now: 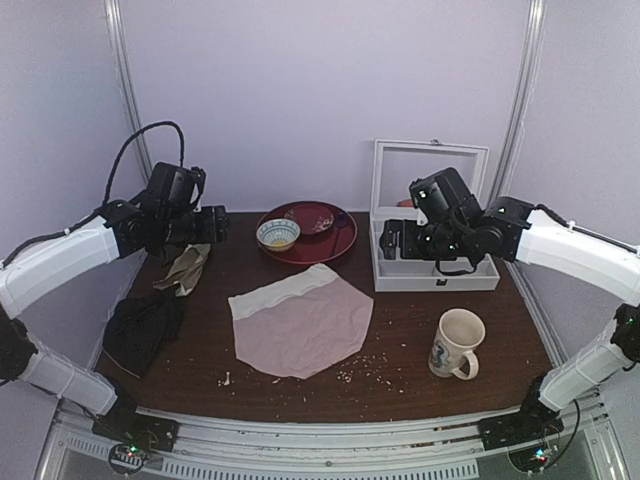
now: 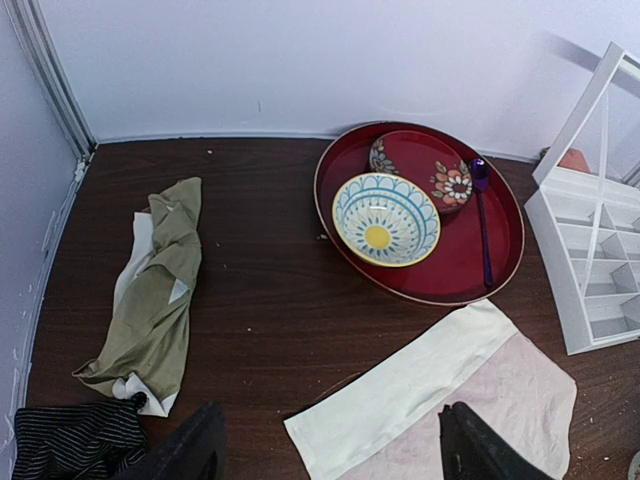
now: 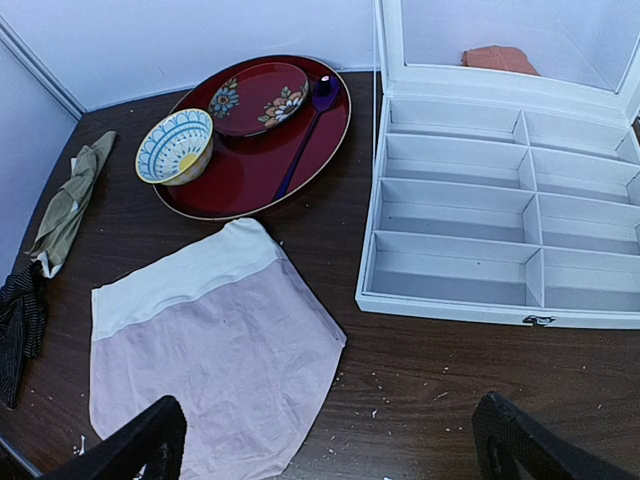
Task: Roll the underwear
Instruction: Pick up the underwear from the center of the board.
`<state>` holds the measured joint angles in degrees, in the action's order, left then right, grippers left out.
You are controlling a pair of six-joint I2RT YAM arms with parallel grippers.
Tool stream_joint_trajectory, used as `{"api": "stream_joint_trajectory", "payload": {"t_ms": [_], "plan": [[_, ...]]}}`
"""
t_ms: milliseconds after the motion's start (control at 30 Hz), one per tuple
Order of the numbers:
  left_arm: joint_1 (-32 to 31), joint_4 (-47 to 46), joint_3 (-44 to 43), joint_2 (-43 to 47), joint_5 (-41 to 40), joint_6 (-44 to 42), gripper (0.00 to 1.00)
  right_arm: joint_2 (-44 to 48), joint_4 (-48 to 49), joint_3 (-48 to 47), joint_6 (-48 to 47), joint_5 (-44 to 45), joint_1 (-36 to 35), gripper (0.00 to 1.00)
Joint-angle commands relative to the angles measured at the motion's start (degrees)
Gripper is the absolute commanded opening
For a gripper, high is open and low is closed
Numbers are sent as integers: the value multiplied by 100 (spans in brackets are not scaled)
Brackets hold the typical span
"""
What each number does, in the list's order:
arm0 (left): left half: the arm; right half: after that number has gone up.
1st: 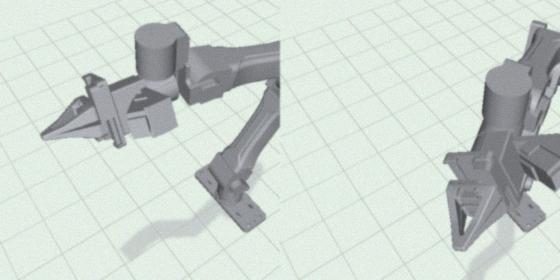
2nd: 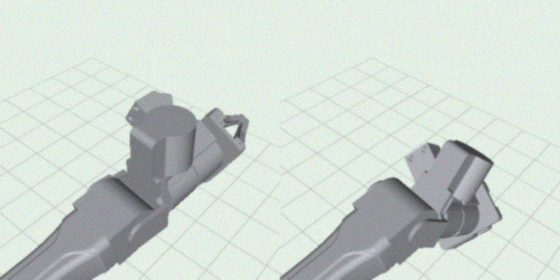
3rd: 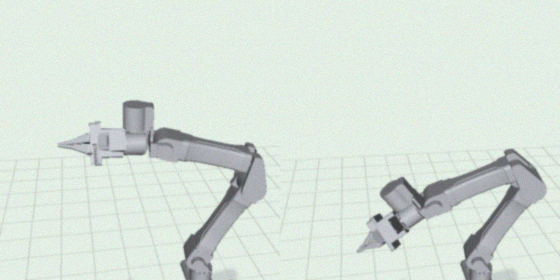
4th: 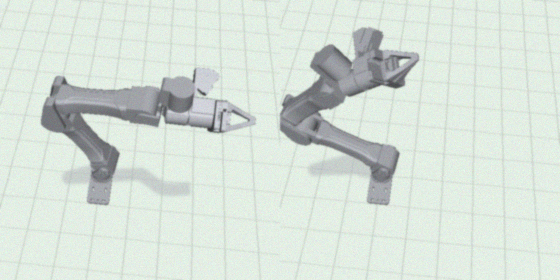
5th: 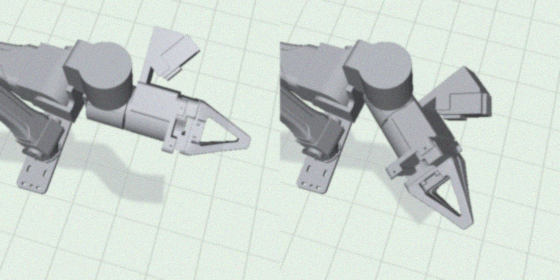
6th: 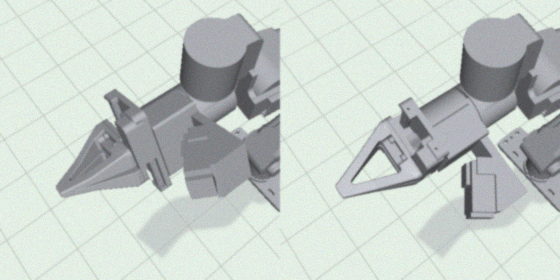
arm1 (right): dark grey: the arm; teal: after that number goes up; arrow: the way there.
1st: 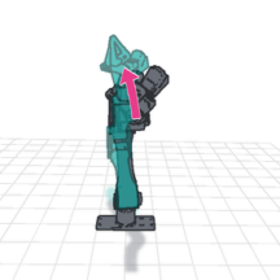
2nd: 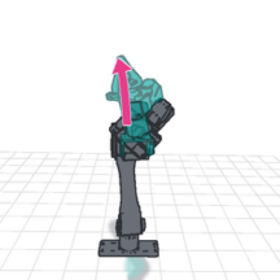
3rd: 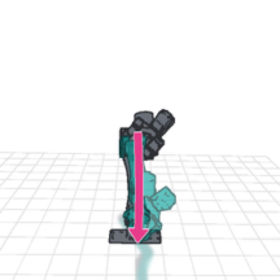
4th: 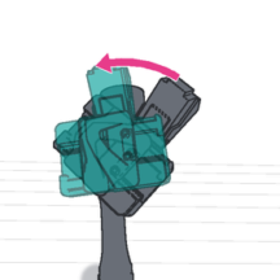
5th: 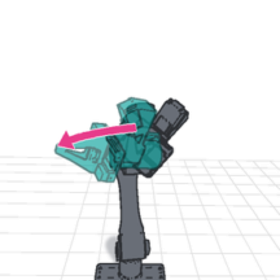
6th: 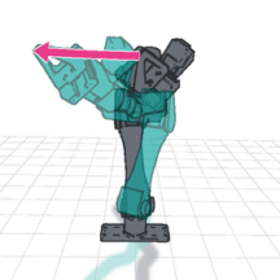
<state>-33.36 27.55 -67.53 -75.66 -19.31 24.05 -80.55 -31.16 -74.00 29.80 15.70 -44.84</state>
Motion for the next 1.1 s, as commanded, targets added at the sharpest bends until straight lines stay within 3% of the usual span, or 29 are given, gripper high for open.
{"api": "stream_joint_trajectory", "payload": {"t_ms": [0, 633, 833, 1067], "plan": [[22, -202, -139, 111, -39, -20, 98, -51, -56, -168, -62, 134, -36, 100], [33, 62, 23, -108, -18, 248, 98, -373, 30, -170, -539, -84, -290, 98], [55, 201, -95, -488, 473, 308, 96, -886, -4, -386, -559, -250, -315, 91], [79, 892, -482, -1190, 418, 712, 93, -1473, -72, -804, -672, -569, -489, 87]]}}
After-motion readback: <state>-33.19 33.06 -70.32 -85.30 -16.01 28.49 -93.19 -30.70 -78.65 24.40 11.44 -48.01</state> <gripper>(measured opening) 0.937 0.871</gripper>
